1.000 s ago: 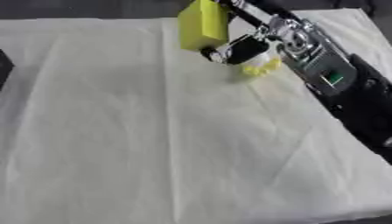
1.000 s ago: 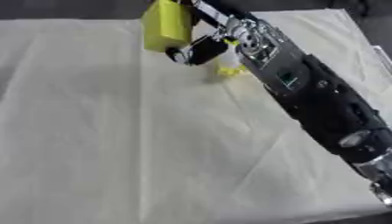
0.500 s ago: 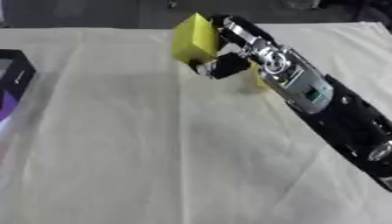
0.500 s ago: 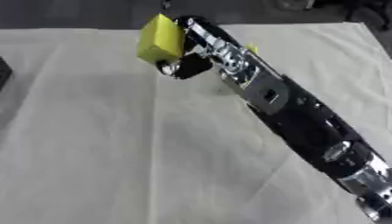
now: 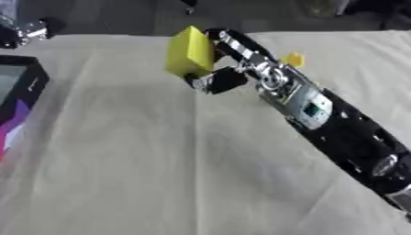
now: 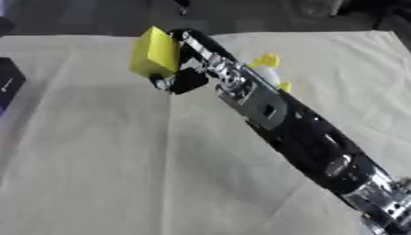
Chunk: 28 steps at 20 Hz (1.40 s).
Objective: Pick up the objects with one hand, pass them to the other hand, and then place them into the box on the other side of the table.
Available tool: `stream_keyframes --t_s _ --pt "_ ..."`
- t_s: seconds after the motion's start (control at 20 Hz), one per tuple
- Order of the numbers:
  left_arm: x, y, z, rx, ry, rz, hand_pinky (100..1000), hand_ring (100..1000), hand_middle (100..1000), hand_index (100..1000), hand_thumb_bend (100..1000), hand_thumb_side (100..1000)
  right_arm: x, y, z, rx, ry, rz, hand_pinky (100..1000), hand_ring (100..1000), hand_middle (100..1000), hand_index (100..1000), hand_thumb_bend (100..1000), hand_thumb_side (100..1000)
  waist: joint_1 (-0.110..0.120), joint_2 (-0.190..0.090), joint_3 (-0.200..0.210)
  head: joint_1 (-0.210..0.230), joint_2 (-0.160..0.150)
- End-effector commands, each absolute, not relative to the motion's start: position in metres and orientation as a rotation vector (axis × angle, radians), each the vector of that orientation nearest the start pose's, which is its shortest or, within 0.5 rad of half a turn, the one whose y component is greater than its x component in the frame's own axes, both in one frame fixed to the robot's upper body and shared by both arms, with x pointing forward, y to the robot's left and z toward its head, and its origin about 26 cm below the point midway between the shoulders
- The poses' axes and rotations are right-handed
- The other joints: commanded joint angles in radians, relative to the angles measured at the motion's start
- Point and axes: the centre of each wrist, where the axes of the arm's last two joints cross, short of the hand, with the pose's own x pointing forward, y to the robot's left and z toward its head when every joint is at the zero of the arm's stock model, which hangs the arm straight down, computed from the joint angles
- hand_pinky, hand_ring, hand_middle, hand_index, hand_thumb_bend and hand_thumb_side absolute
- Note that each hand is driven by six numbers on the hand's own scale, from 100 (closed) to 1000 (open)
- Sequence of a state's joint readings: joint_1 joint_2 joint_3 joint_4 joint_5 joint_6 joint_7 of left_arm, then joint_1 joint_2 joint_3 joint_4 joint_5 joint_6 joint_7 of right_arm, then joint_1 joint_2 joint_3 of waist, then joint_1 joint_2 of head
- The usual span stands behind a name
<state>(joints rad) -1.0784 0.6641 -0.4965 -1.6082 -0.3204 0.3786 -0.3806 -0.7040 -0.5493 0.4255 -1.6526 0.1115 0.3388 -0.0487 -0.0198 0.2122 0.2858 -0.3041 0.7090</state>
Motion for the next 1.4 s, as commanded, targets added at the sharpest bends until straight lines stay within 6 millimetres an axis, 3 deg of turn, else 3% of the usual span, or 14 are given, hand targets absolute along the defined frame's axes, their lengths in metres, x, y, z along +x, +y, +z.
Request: stream_keyframes --t_s 0.05,0.35,0.5,0.75,1.05,1.25,1.35,1.4 --pt "0.364 0.148 0.348 0.673 -1.791 -1.498 808 808 813 899 517 503 0.365 -0.188 0.232 -0.437 -1.947 0.895 688 515 281 473 100 100 0.020 -0.013 0.002 -0.012 -0.008" --pt "0.357 0.102 0.340 0.599 -1.788 -1.606 816 812 796 866 563 495 0.360 -0.174 0.235 -0.324 -2.008 0.933 681 517 283 475 100 100 0.025 -0.011 0.007 -0.026 -0.005" --pt "0.356 0.087 0.333 0.580 -1.781 -1.652 828 823 806 874 630 505 0.357 -0.170 0.235 -0.301 -2.015 0.972 688 518 283 475 100 100 0.025 -0.008 0.008 -0.028 -0.007" --pt "0.355 0.074 0.327 0.585 -1.780 -1.721 839 835 812 873 737 508 0.354 -0.166 0.237 -0.299 -2.031 1.016 692 516 284 475 100 100 0.024 -0.002 0.012 -0.034 -0.010" --pt "0.358 0.063 0.319 0.644 -1.764 -1.777 847 845 818 876 791 491 0.348 -0.159 0.241 -0.279 -2.068 1.110 698 516 286 478 100 100 0.022 0.002 0.015 -0.031 -0.011" --pt "0.362 0.060 0.313 0.674 -1.744 -1.791 842 843 817 876 751 451 0.345 -0.159 0.242 -0.280 -2.075 1.138 700 515 286 478 100 100 0.021 0.003 0.014 -0.028 -0.010" --pt "0.364 0.060 0.309 0.693 -1.734 -1.784 833 836 808 869 673 406 0.345 -0.158 0.242 -0.280 -2.074 1.147 701 515 286 478 100 100 0.021 0.004 0.014 -0.028 -0.010" --pt "0.366 0.060 0.308 0.701 -1.731 -1.775 823 827 794 855 559 357 0.344 -0.158 0.242 -0.279 -2.073 1.153 701 515 286 478 100 100 0.021 0.005 0.014 -0.028 -0.010"
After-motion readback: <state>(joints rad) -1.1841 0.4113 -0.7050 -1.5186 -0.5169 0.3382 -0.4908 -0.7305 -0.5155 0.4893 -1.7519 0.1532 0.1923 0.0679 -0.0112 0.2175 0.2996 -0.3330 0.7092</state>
